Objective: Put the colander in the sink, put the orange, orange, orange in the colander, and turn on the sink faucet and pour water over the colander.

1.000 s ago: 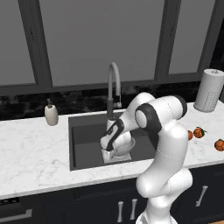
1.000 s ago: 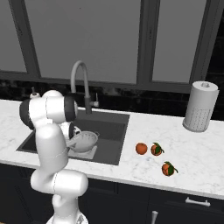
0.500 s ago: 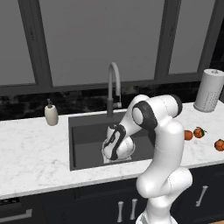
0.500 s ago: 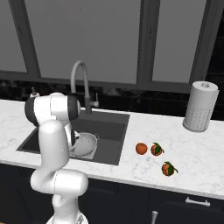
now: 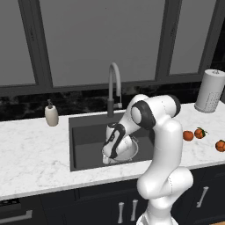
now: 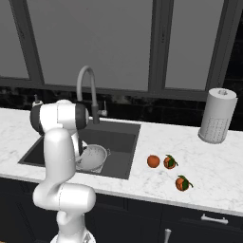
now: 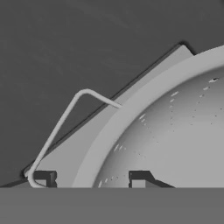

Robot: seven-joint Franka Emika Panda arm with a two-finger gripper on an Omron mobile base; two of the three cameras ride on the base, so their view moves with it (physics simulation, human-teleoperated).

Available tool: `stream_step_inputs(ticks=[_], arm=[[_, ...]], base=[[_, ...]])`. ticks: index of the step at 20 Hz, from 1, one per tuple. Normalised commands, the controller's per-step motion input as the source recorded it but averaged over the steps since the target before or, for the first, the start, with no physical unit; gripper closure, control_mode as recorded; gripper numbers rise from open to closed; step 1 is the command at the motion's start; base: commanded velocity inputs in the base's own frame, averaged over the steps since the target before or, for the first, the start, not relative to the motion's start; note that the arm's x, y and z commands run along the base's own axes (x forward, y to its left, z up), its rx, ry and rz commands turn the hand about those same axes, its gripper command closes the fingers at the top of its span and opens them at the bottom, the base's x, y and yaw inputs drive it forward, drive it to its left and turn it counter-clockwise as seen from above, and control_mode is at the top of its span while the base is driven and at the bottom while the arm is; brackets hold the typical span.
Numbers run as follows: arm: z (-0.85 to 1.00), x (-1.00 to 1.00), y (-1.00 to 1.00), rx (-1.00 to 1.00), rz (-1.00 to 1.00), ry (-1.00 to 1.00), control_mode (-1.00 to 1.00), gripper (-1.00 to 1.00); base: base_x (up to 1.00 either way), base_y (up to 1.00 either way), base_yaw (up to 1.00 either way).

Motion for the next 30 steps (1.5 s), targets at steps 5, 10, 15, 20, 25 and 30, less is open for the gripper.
stream_step_inputs(ticks=[5,10,15,20,25,30], arm=[[0.13,0.03,0.02,0.0,0.0,0.0,-1.0,1.0],[0.08,0.19,0.03,0.0,0.02,0.0,-1.0,1.0],[0.0,0.26,0.09,0.0,0.01,0.0,-1.0,1.0],[0.0,0.03,0.22,0.0,0.02,0.07,-1.0,1.0],[0.0,0.1,0.05,0.0,0.03,0.02,-1.0,1.0],[0.0,0.31,0.0,0.0,0.01,0.0,-1.0,1.0]], base=[[0.0,0.0,0.0],[0.0,0.0,0.0],[0.0,0.0,0.0],[0.0,0.0,0.0],[0.0,0.0,0.0],[0.0,0.0,0.0]])
